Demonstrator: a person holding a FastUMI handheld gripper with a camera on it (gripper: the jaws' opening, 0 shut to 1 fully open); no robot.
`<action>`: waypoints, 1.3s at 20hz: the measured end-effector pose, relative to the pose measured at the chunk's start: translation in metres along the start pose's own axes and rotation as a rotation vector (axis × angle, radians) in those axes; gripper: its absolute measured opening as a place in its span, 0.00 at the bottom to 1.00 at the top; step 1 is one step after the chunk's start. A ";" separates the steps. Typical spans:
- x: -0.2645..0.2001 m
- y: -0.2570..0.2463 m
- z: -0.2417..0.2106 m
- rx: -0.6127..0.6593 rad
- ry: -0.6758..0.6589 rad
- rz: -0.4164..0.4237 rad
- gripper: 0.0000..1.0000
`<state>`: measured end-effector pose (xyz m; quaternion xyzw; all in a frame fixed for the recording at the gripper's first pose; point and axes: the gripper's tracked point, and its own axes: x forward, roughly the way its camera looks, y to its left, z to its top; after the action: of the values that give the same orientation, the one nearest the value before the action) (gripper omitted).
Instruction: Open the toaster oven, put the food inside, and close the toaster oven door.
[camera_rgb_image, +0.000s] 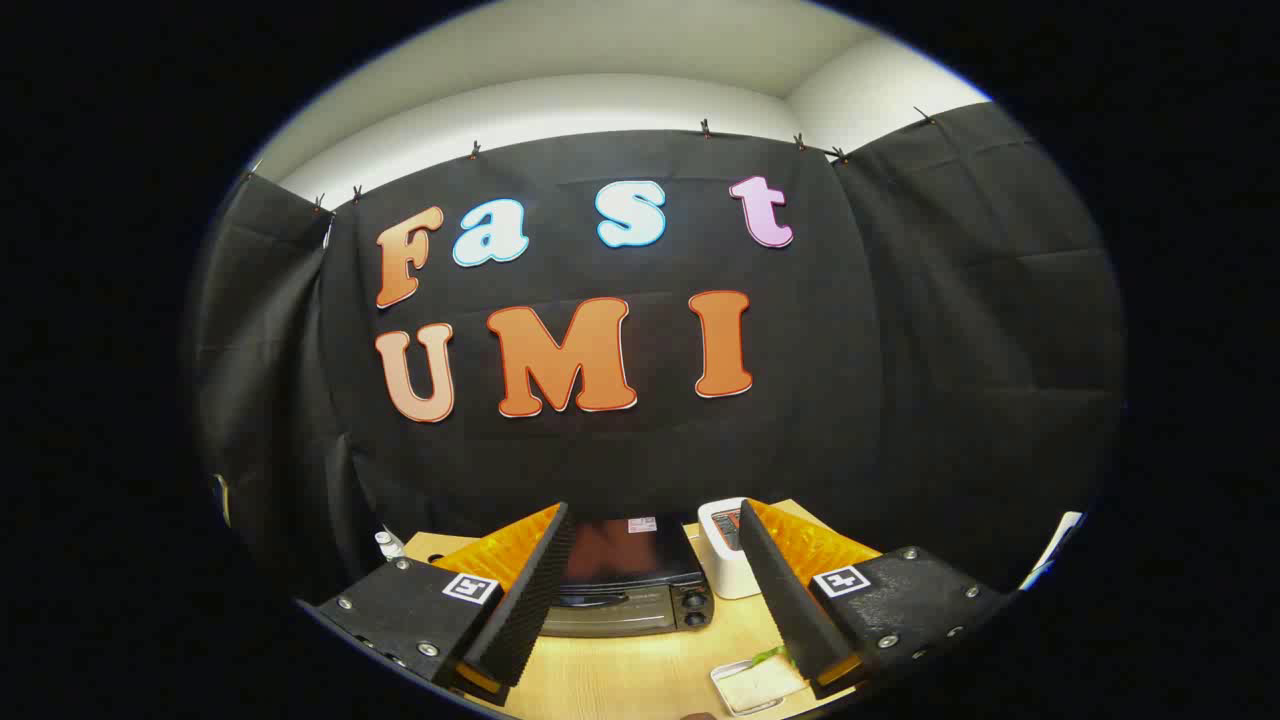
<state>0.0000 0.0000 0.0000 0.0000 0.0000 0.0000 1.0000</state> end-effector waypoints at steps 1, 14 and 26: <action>-0.001 0.000 0.001 -0.003 -0.006 0.000 0.98; 0.003 -0.015 0.010 -0.041 -0.028 -0.018 0.99; 0.024 0.005 0.007 -0.043 -0.023 -0.016 0.99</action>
<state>0.0237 0.0052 0.0073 -0.0216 -0.0113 -0.0081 0.9997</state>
